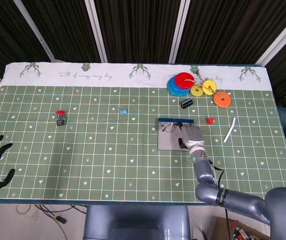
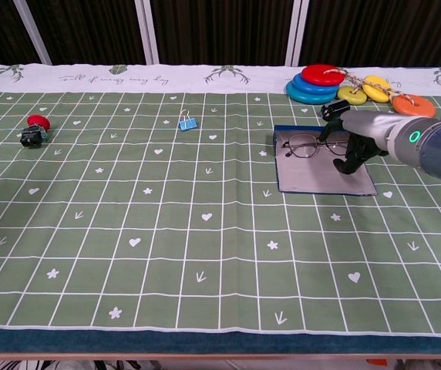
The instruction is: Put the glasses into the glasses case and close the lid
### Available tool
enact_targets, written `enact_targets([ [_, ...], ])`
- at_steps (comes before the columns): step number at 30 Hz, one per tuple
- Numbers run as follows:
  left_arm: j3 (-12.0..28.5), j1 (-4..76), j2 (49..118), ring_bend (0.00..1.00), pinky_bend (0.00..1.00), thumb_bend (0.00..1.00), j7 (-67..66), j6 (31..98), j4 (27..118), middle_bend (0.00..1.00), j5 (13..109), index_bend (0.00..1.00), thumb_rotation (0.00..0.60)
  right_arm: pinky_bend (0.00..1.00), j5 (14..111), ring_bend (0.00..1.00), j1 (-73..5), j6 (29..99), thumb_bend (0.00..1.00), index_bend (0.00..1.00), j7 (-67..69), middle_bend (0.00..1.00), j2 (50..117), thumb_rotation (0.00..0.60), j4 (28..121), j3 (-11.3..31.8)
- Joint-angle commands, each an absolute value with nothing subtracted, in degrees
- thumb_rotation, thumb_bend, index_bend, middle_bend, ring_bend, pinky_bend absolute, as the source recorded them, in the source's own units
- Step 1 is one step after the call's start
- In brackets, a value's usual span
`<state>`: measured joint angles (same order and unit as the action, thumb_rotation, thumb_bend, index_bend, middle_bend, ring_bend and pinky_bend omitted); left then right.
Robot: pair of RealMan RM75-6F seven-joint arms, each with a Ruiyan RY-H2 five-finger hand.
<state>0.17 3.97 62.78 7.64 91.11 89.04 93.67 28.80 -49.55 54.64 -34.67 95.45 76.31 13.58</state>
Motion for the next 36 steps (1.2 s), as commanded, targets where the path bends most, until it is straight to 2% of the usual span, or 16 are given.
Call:
enact_targets([
  [1,0.2,4.0,62.7,0.00,0.00,0.34,7.7,91.1,89.0,0.00,93.7,0.16,0.600,1.00,28.8,1.00,-49.5,54.7,0.60,0.17,-34.7,0.93,95.4,0.600,76.5,13.6],
  [10,0.1,4.0,62.6,0.00,0.00,0.34,7.8,91.0,89.1,0.00,93.7,0.16,0.600,0.99,30.2,1.00,-48.7,56.2,0.60,0.16,-33.6,0.93,93.6,0.600,79.8,14.0],
  [13,0.1,4.0,62.6,0.00,0.00,0.34,7.7,90.9,89.1,0.00,93.7,0.16,0.600,0.97,31.5,0.97,-47.8,57.2,0.58,0.15,-32.8,0.89,92.1,0.600,82.3,13.9],
  [16,0.0,4.0,62.7,0.00,0.00,0.34,7.5,90.9,89.1,0.00,93.8,0.16,0.600,0.87,33.0,0.85,-46.8,57.8,0.47,0.13,-32.1,0.73,90.4,0.600,85.1,13.2],
  [18,0.0,4.0,62.7,0.00,0.00,0.34,7.4,90.8,89.1,0.00,93.8,0.16,0.600,0.70,34.6,0.68,-46.0,57.9,0.37,0.12,-31.7,0.55,88.9,0.600,87.6,12.3],
  [20,-0.1,4.0,62.8,0.00,0.00,0.34,7.3,90.8,89.2,0.00,93.9,0.16,0.600,0.53,36.5,0.54,-45.2,57.6,0.31,0.12,-31.3,0.43,87.4,0.600,89.9,11.1],
  [21,-0.1,4.0,62.8,0.00,0.00,0.34,7.2,90.9,89.2,0.00,93.9,0.16,0.600,0.45,37.7,0.47,-44.8,57.5,0.29,0.12,-30.9,0.38,86.7,0.600,90.9,10.4],
  [23,-0.1,4.0,62.8,0.00,0.00,0.34,7.1,90.9,89.2,0.00,93.9,0.16,0.600,0.37,39.4,0.37,-44.3,57.6,0.28,0.12,-30.4,0.33,86.3,0.600,91.8,9.7],
  [28,-0.2,3.9,62.9,0.00,0.00,0.34,6.9,90.9,89.2,0.00,94.0,0.16,0.600,0.27,45.5,0.27,-42.5,59.0,0.24,0.13,-25.9,0.24,87.9,0.600,90.2,9.1],
  [31,-0.2,3.9,62.9,0.00,0.00,0.34,6.9,90.8,89.2,0.00,93.9,0.16,0.600,0.25,51.6,0.25,-41.4,60.3,0.23,0.13,-21.9,0.23,90.6,0.600,85.8,8.4],
  [36,-0.1,4.0,62.8,0.00,0.00,0.34,6.9,90.6,89.3,0.00,93.7,0.16,0.600,0.24,55.6,0.24,-40.8,61.3,0.23,0.14,-19.8,0.22,93.7,0.600,80.8,7.6],
])
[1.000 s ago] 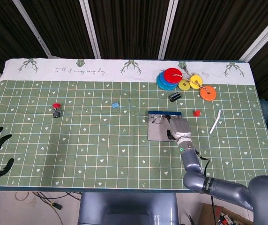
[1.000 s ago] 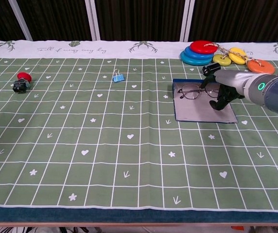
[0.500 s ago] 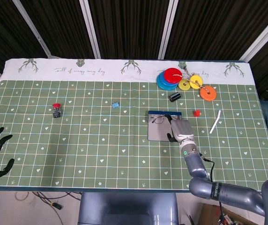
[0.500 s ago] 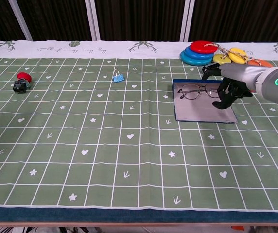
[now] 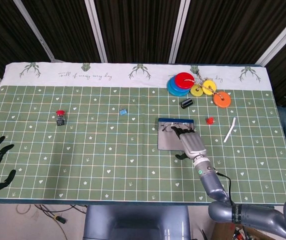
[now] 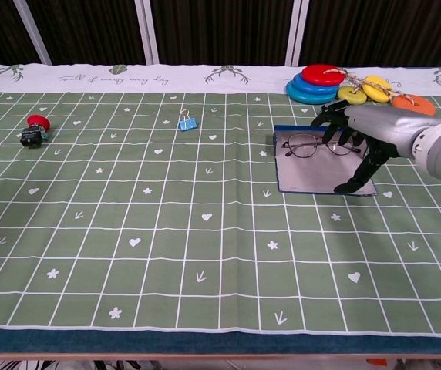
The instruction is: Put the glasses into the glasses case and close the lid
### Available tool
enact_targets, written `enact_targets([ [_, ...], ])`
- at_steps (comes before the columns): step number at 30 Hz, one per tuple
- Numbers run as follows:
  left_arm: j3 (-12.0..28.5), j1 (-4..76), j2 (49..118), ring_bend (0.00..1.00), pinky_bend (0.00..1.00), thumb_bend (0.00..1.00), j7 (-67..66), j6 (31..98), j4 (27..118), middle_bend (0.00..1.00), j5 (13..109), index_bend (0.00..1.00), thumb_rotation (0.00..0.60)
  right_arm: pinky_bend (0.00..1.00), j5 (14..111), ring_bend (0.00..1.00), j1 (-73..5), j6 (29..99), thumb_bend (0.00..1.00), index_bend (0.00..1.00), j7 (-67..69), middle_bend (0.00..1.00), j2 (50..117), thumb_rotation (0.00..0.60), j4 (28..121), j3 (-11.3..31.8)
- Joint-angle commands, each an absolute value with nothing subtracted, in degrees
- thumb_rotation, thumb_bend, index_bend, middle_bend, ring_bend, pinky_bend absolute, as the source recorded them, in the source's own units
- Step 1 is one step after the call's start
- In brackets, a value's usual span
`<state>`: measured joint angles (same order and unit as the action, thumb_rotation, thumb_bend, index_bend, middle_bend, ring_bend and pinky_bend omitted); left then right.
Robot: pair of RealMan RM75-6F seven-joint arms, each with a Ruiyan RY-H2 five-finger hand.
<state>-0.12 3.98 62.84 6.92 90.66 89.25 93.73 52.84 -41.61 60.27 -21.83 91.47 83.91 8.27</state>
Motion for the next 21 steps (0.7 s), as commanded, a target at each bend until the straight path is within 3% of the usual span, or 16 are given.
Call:
enact_targets([
  [1,-0.1,4.0,62.8,0.00,0.00,0.34,6.9,90.6,89.3,0.00,93.7,0.16,0.600,0.24,56.1,0.24,-40.7,61.5,0.23,0.14,-19.6,0.22,94.1,0.600,80.2,7.5],
  [11,-0.1,4.0,62.8,0.00,0.00,0.34,6.8,90.5,89.3,0.00,93.6,0.16,0.600,0.24,60.5,0.28,-39.7,62.7,0.23,0.27,-18.8,0.30,98.5,0.600,73.7,7.1],
  [21,-0.1,4.0,62.8,0.00,0.00,0.34,6.5,90.5,89.2,0.00,93.5,0.16,0.600,0.24,61.4,0.28,-38.9,62.0,0.26,0.28,-18.5,0.30,100.2,0.600,70.7,7.8],
])
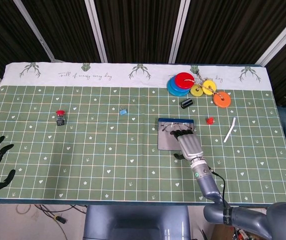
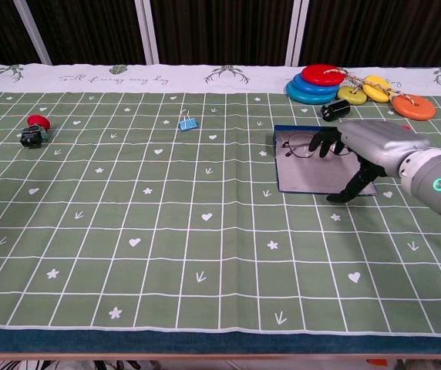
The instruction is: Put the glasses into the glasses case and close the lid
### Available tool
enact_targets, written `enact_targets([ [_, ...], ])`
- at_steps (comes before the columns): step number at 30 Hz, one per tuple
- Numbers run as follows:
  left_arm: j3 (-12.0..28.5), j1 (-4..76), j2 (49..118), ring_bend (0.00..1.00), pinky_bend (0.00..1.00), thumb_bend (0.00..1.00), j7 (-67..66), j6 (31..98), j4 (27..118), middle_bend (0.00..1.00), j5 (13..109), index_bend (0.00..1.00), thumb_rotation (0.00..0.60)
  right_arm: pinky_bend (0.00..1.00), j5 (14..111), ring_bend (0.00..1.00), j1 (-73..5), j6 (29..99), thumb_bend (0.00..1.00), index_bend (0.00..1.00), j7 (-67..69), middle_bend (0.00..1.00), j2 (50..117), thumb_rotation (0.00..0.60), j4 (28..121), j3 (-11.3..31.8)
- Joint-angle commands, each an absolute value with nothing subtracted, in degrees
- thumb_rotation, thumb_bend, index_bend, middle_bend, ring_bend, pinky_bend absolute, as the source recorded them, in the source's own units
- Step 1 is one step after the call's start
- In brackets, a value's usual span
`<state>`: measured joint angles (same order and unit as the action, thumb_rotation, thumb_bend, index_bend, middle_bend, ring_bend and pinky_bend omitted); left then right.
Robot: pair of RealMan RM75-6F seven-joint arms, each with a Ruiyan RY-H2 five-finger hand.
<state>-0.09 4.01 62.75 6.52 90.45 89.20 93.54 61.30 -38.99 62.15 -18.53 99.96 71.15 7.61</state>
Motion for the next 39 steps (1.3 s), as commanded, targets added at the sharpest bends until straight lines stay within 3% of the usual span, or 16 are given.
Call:
enact_targets([
  [1,-0.1,4.0,62.8,0.00,0.00,0.34,6.5,90.5,89.2,0.00,93.6,0.16,0.600,0.24,61.5,0.28,-38.8,62.0,0.26,0.28,-18.3,0.30,100.4,0.600,70.4,8.0],
  [39,-0.1,4.0,62.8,0.00,0.00,0.34,6.3,90.3,89.0,0.00,93.6,0.16,0.600,0.24,64.1,0.28,-36.8,60.3,0.29,0.30,-18.6,0.30,103.2,0.600,64.1,9.8],
])
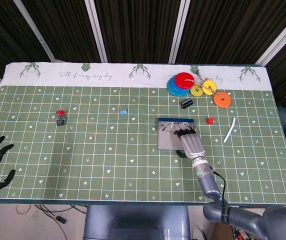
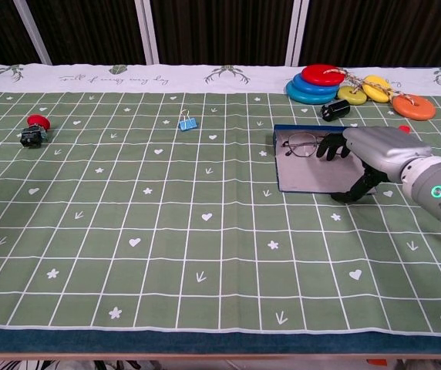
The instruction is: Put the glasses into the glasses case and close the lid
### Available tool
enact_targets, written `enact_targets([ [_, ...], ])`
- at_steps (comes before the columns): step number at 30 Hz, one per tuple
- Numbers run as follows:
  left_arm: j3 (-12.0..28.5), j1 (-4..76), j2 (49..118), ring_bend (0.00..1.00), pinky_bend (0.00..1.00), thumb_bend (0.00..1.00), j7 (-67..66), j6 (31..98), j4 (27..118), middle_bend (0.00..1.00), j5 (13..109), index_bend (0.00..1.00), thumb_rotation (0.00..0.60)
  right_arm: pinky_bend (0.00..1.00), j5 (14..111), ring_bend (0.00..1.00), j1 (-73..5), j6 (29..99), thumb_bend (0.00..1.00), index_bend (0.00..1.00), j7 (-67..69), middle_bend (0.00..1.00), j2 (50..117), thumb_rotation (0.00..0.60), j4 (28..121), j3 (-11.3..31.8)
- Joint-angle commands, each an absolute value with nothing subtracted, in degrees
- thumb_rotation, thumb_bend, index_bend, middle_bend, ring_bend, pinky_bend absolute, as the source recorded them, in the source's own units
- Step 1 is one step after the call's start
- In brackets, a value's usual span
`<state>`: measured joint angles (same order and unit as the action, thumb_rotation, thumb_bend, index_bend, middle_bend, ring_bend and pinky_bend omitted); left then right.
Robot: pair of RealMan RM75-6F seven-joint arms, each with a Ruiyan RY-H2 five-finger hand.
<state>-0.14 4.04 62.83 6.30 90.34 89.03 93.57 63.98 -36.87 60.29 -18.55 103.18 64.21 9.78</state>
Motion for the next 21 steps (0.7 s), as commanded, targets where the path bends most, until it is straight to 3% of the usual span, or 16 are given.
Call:
enact_targets([
  [1,-0.2,4.0,62.8,0.00,0.00,0.34,6.3,90.3,89.0,0.00,93.6,0.16,0.600,0.24,64.2,0.28,-36.8,60.3,0.29,0.30,-18.6,0.30,103.3,0.600,64.1,9.8],
  [8,-0.2,4.0,62.8,0.00,0.00,0.34,6.2,90.3,89.1,0.00,93.6,0.16,0.600,0.24,64.6,0.28,-36.7,60.1,0.40,0.32,-18.4,0.31,103.3,0.600,64.0,10.3],
  [21,-0.2,4.0,62.8,0.00,0.00,0.34,6.2,90.3,89.1,0.00,93.5,0.16,0.600,0.24,65.1,0.28,-36.7,60.4,0.48,0.35,-18.8,0.32,103.1,0.600,64.5,11.4],
])
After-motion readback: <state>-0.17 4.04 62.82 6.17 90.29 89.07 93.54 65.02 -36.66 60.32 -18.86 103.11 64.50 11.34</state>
